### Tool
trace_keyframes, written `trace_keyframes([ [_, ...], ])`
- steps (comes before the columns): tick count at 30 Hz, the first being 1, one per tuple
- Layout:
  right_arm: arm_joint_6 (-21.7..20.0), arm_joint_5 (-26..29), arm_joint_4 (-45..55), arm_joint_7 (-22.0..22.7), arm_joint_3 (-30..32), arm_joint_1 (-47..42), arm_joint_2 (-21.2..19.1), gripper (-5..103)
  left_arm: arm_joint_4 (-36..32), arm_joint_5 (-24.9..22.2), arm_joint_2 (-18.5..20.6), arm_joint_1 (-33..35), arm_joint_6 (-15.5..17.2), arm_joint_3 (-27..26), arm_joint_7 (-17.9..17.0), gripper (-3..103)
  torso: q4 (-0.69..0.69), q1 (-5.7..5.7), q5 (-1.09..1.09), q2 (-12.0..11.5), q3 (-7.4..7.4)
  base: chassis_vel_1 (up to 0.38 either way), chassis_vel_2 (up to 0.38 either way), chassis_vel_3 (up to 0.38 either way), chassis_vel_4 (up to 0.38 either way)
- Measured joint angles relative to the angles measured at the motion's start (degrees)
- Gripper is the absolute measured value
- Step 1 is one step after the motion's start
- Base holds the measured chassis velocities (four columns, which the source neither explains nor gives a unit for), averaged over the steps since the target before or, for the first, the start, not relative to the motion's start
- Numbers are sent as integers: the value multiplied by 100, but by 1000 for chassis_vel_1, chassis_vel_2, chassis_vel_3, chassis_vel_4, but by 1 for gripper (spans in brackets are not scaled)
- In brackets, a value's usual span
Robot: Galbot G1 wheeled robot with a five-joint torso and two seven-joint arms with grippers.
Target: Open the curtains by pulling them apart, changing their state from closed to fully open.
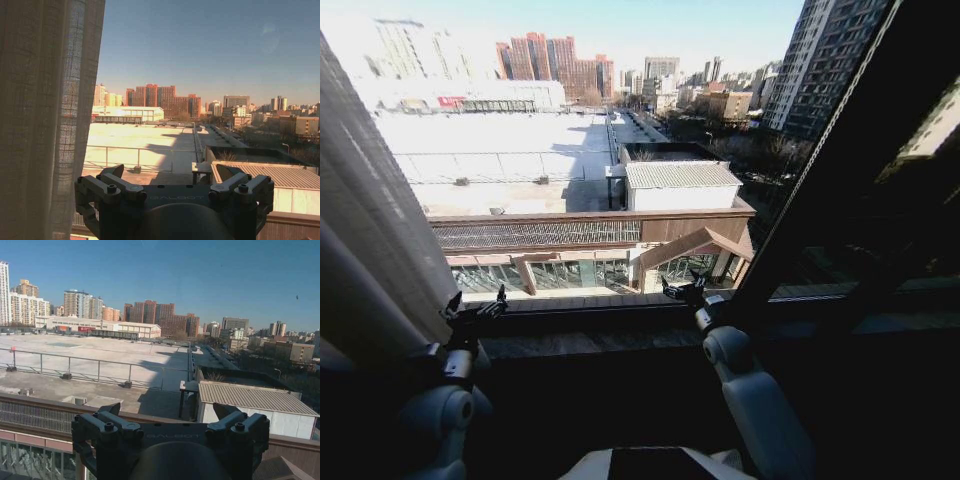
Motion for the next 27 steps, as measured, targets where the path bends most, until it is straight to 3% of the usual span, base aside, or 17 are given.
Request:
trace_keyframes([
  [13, -82, 0, 137, 100, 65, -100, 18, 100, 36, 21, -29, 40, -65, 9, 17, 100, -1, 0, 0, 0, 0, -266, -272, 266, 266],
  [27, -102, -2, 201, 144, 109, -171, 82, 100, 115, 75, -41, 125, -228, -6, 35, 100, 0, 0, 0, 0, 0, -342, -364, 354, 365],
])
